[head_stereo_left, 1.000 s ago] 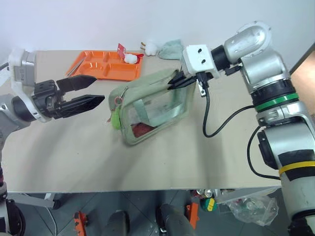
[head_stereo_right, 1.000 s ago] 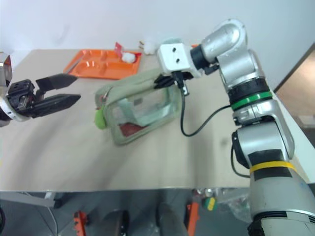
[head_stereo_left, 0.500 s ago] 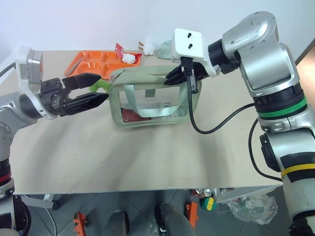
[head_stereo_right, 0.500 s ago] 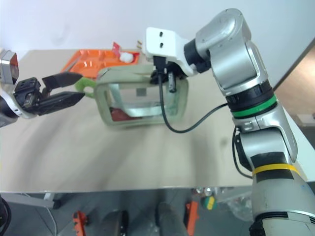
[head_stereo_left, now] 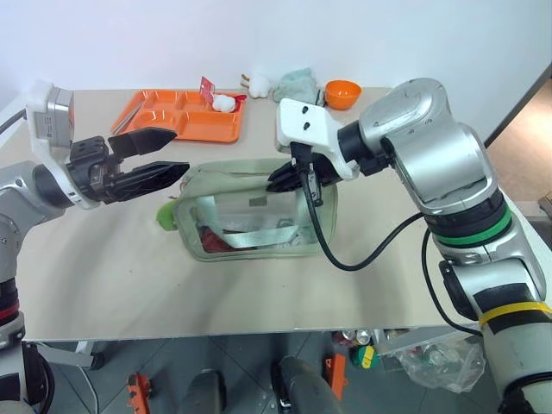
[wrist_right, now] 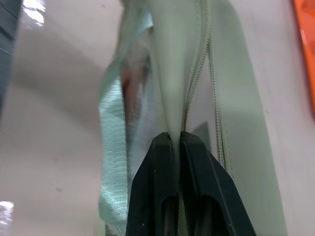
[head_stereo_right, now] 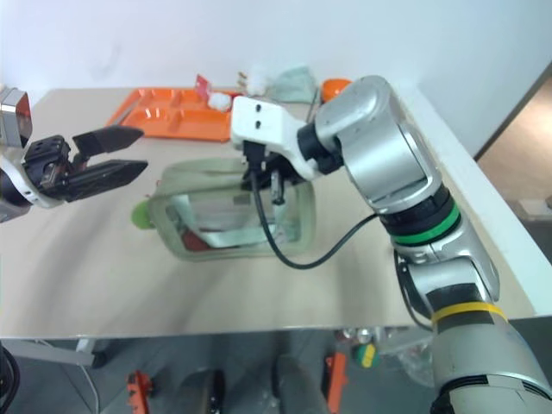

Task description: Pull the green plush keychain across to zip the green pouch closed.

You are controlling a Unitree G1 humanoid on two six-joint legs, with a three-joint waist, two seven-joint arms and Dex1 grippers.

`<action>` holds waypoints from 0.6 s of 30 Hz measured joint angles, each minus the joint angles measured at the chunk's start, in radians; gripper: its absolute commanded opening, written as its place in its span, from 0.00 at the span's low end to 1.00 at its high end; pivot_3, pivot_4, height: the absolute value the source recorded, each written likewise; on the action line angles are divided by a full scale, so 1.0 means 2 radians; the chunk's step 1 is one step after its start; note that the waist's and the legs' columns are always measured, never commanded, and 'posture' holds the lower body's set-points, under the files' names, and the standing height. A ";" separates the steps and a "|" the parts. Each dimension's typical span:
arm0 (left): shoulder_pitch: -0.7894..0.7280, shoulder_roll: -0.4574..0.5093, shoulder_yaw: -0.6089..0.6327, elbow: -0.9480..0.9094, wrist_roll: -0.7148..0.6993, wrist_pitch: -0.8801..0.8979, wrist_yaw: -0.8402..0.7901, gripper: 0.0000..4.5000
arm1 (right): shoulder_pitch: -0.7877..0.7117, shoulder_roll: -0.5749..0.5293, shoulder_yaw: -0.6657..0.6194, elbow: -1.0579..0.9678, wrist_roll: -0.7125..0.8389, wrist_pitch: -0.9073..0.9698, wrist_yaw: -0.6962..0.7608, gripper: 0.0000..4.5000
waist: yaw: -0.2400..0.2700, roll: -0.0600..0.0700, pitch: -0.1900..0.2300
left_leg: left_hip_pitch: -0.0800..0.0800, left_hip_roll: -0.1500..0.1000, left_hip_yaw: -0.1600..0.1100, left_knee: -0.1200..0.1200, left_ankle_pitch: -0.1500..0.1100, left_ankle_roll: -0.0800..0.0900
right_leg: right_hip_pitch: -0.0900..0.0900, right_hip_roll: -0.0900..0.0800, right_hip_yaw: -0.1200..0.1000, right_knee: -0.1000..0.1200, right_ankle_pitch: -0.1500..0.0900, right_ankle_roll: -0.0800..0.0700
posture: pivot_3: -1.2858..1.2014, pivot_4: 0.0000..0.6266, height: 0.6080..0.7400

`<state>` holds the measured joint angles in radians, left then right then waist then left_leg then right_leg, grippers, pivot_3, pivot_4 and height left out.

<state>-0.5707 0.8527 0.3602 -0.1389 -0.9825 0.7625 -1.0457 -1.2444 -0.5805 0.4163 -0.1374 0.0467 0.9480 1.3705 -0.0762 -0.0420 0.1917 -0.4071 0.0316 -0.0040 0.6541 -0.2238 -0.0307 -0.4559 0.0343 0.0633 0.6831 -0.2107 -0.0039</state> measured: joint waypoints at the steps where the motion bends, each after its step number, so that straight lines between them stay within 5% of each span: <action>1: 0.000 0.001 0.001 0.000 0.000 0.000 0.000 1.00 | 0.001 0.000 -0.001 -0.001 0.009 0.001 0.000 0.22 | 0.000 0.000 0.000 | 0.000 0.000 0.000 0.000 0.000 0.000 | 0.000 0.000 0.000 0.000 0.000 0.000 | 0.52 0.24 1.00; 11: 0.001 0.006 0.001 -0.005 -0.004 0.004 0.004 1.00 | -0.042 -0.008 -0.080 0.059 0.096 0.000 -0.019 1.00 | 0.001 0.000 0.000 | 0.000 -0.001 0.000 0.000 0.000 0.000 | 0.000 -0.001 0.000 0.000 0.000 0.001 | 0.52 0.24 1.00; 14: -0.013 0.006 -0.006 -0.003 -0.004 0.005 -0.001 1.00 | -0.062 -0.027 -0.122 0.095 0.134 0.001 -0.008 1.00 | 0.001 0.000 0.000 | 0.000 -0.001 0.000 0.000 0.000 0.000 | 0.001 -0.001 0.000 -0.001 0.000 0.001 | 0.52 0.24 1.00; 18: -0.030 0.002 -0.025 0.003 -0.003 0.006 -0.011 1.00 | -0.025 -0.120 -0.163 0.097 0.166 -0.040 0.049 1.00 | 0.009 -0.001 0.000 | 0.000 -0.002 0.000 0.000 -0.001 0.001 | 0.002 -0.002 -0.001 -0.002 -0.001 0.002 | 0.52 0.24 1.00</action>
<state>-0.6306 0.8570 0.3103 -0.1322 -0.9881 0.7736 -1.0685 -1.2950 -0.8203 0.0913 0.0561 0.3788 0.8690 1.4687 -0.0581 -0.0433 0.1910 -0.4079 0.0282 -0.0049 0.6535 -0.2250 -0.0291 -0.4522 0.0302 0.0616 0.6787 -0.2134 0.0002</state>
